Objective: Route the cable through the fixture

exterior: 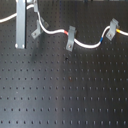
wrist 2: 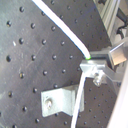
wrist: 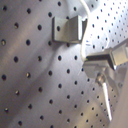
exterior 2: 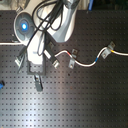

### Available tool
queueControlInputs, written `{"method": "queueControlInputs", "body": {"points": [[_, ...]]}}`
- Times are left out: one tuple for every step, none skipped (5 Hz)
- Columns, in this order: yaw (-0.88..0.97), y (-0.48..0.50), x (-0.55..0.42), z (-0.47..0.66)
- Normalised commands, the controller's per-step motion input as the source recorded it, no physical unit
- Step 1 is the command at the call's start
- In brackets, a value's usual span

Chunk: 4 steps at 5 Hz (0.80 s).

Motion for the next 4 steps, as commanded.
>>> {"method": "queueControlInputs", "body": {"points": [[-0.12, 0.005, -0.032, 0.21], [-0.11, -0.084, -0.107, 0.06], [-0.07, -0.202, -0.196, 0.01], [-0.05, -0.278, -0.286, 0.02]]}}
